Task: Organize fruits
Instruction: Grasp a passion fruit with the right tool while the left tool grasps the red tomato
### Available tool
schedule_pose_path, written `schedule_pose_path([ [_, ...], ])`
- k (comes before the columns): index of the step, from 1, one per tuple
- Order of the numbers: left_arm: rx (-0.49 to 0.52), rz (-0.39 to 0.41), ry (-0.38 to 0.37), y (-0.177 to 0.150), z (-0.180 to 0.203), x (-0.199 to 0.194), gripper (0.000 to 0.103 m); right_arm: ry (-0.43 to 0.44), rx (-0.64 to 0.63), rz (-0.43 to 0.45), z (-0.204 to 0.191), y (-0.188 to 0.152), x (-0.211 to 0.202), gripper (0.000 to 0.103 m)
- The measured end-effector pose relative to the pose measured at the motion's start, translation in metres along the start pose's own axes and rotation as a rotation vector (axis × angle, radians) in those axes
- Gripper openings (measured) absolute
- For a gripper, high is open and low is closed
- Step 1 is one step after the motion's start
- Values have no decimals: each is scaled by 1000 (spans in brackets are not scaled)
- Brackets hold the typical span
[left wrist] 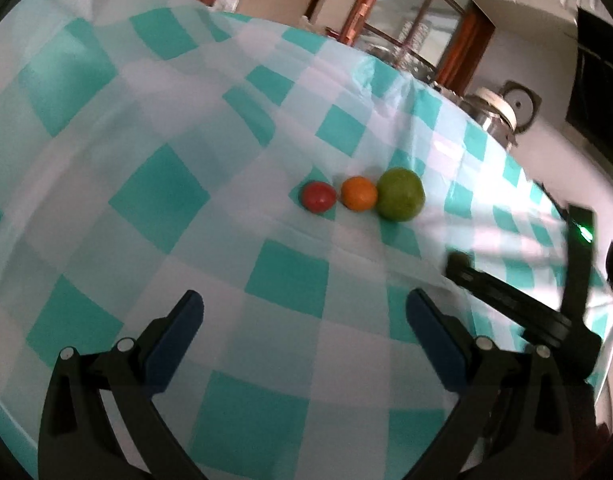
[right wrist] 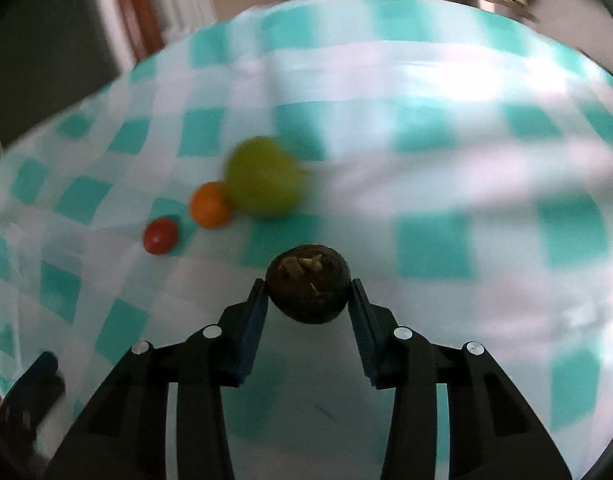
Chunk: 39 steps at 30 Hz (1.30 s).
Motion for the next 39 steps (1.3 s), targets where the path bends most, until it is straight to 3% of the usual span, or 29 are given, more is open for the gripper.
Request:
schedule_pose_path([
  [3,39,-7,5,-2,6,0,101,-3,67,32,32,-2,-14,41],
  [7,143,-84,38,-3,19,19,101,96,164,2,43,-6,-13,41],
  [10,286,-118,125,11,29,44,100,128,191,-14,44,-4,-6,41],
  [12,358,-142,165,23,32,65,90,142,183,-15,42,-3,-7,41],
  [17,374,-216,198,42,26,114,64,150,190,-22,41,-2,-5,42],
  [22,353,-242,257,59,7,134,53,156,189,-23,40,-2,-4,42],
  [24,362,-245,238,60,7,135,32,157,191,-22,40,-2,-4,42],
  [27,346,-219,215,54,10,120,31,162,197,-14,41,-2,-6,42],
  [33,240,-113,67,-1,45,28,31,164,204,-4,42,-2,-8,42],
  [35,238,-108,37,-25,52,8,31,163,206,0,43,-1,-9,42],
  [39,171,-135,-49,-49,62,5,31,163,209,4,43,-1,-9,42],
])
Point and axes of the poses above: each gripper's, at about its wrist camera, not at the fingertips, and x roughly the way its jaws point, z to its right, y to its top, the point moved 9 cm from there along x, roughly the way its jaws point, and after that the axes turned 8 degrees about -y, right-handed, at the moved point
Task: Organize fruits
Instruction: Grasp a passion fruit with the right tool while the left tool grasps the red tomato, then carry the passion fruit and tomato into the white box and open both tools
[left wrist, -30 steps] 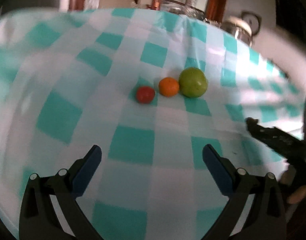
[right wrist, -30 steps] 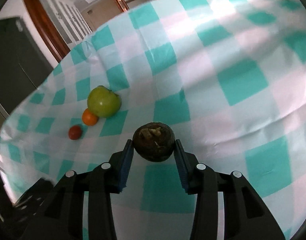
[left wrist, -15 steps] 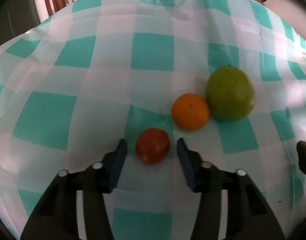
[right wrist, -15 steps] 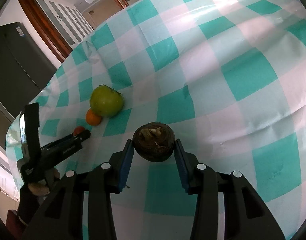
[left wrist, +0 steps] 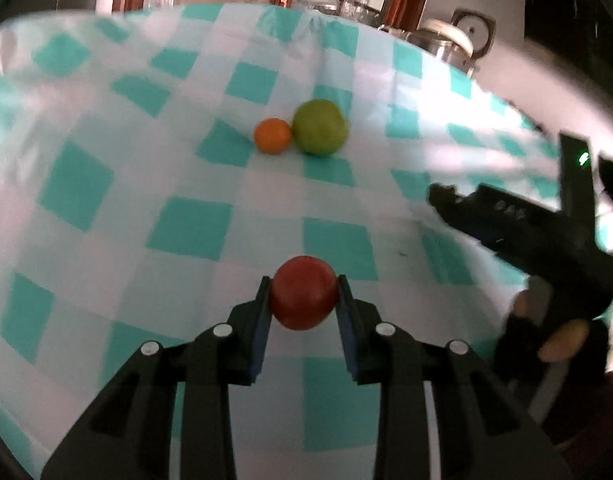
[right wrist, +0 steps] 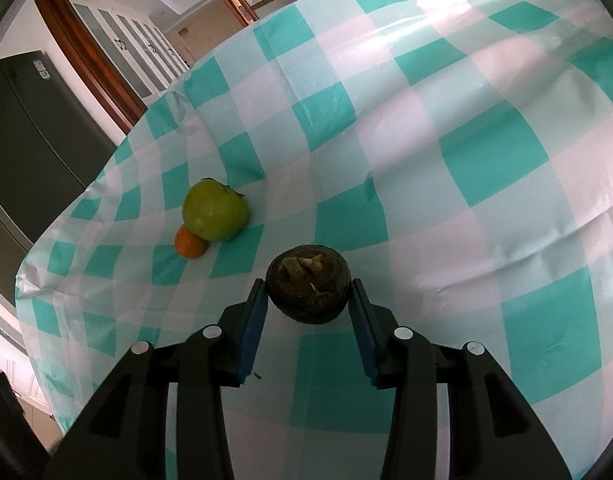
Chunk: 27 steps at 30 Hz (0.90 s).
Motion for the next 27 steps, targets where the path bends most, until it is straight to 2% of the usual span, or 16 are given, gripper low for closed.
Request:
schedule_pose_path([
  [7,-83,-33,-56,0,-8,15,31,7,4,5,0,0,-1,42],
  [19,-81,-62,-64,1,-7,23,32,9,28,15,3,3,-2,42],
  [22,-60,-61,-33,0,-5,18,32,0,23,8,2,2,-5,42],
  [24,-30,-74,6,-12,0,6,32,-29,35,-13,7,-10,-16,42],
  [27,24,-73,47,-37,8,-19,32,-4,2,1,3,-44,-58,42],
])
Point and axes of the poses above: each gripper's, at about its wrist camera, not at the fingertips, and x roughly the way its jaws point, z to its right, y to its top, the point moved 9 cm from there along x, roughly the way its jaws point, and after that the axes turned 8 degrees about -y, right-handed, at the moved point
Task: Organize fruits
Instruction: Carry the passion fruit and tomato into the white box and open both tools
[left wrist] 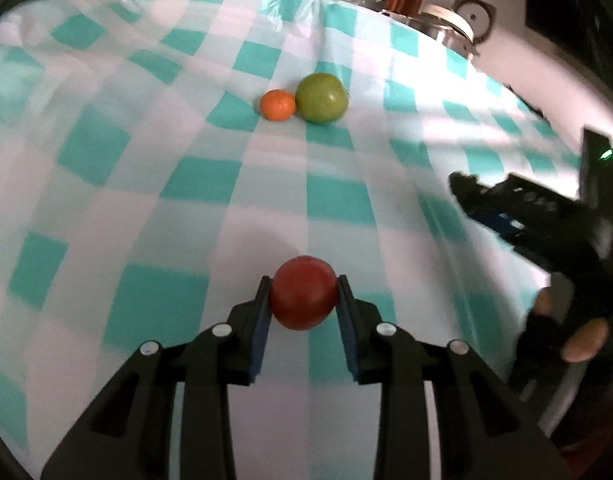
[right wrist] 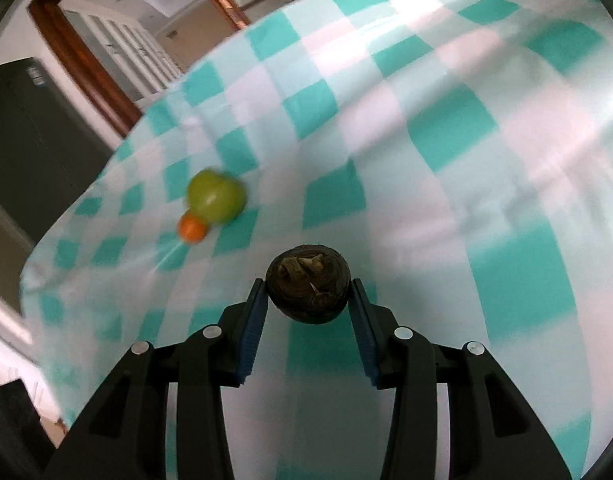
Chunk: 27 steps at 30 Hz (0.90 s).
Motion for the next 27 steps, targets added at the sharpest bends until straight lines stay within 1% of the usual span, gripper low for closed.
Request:
schedule_pose_path([
  [3,2,21,16,-27,0,-31,32,44,-25,6,-9,-34,-37,42],
  [6,20,39,33,-52,0,-62,32,36,-99,10,-25,-66,-67,42],
  [10,42,55,65,-79,-7,-92,32,60,-164,8,-46,-91,-91,42],
  [16,52,88,135,-105,-34,-128,32,94,-275,-23,-86,-126,-100,42],
  [23,14,99,198,-137,-75,-159,33,140,-411,-69,-133,-170,-102,42],
  [27,-16,116,231,-151,-98,-178,33,183,-522,-91,-168,-202,-107,42],
])
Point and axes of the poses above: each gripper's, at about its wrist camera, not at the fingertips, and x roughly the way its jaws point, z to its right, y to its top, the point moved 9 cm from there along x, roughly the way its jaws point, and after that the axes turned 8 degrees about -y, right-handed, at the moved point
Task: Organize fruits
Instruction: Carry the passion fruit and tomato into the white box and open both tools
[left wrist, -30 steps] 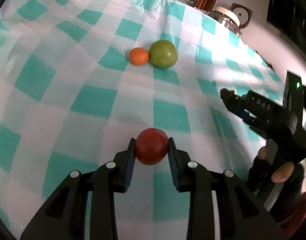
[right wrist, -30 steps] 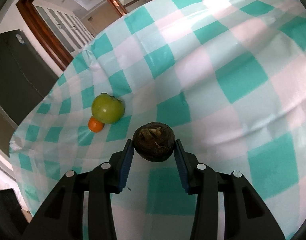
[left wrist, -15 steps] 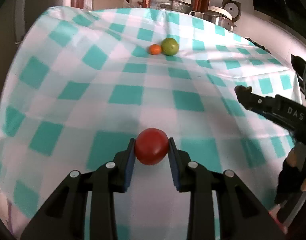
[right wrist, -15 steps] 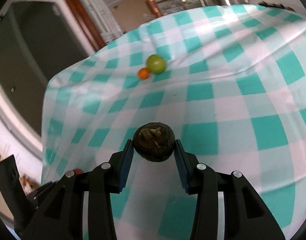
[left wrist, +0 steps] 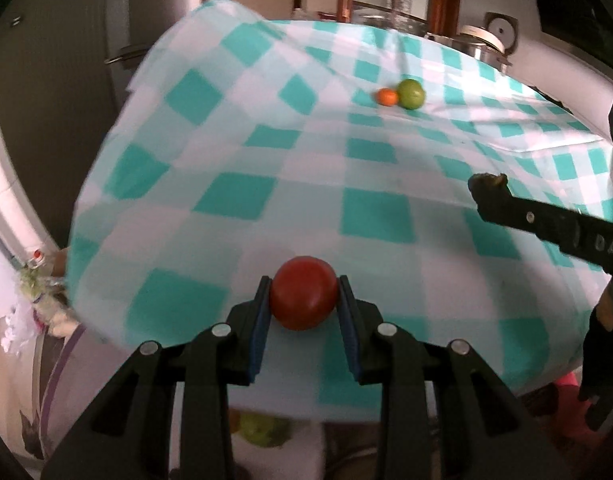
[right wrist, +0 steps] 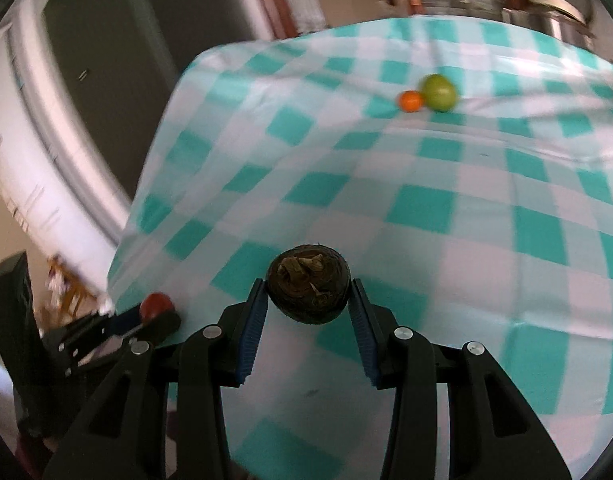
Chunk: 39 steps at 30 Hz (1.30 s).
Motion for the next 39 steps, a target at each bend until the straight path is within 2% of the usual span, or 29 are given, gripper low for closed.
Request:
schedule_pose_path([
  [8,-63,28,85,-27,-58,-35,33,99,-189,-24,-81,-21,2,42],
  [16,-152,-8,165,-71,-113,-49,33,223,-444,-88,-166,-69,7,42],
  [22,-239,-98,216,-120,-155,-35,33,228,-616,-209,-199,-119,34,42],
  [27,-305,-236,262,-169,-188,-20,33,213,-722,-349,-216,-155,70,42],
  [32,-331,-393,302,-212,-207,-7,33,127,-870,-488,-227,-203,111,42],
  [36,-348,-512,308,-237,-214,4,33,71,-964,-545,-230,-225,127,42],
  [39,-367,-543,308,-241,-218,6,35,33,-1007,-554,-229,-230,137,42],
])
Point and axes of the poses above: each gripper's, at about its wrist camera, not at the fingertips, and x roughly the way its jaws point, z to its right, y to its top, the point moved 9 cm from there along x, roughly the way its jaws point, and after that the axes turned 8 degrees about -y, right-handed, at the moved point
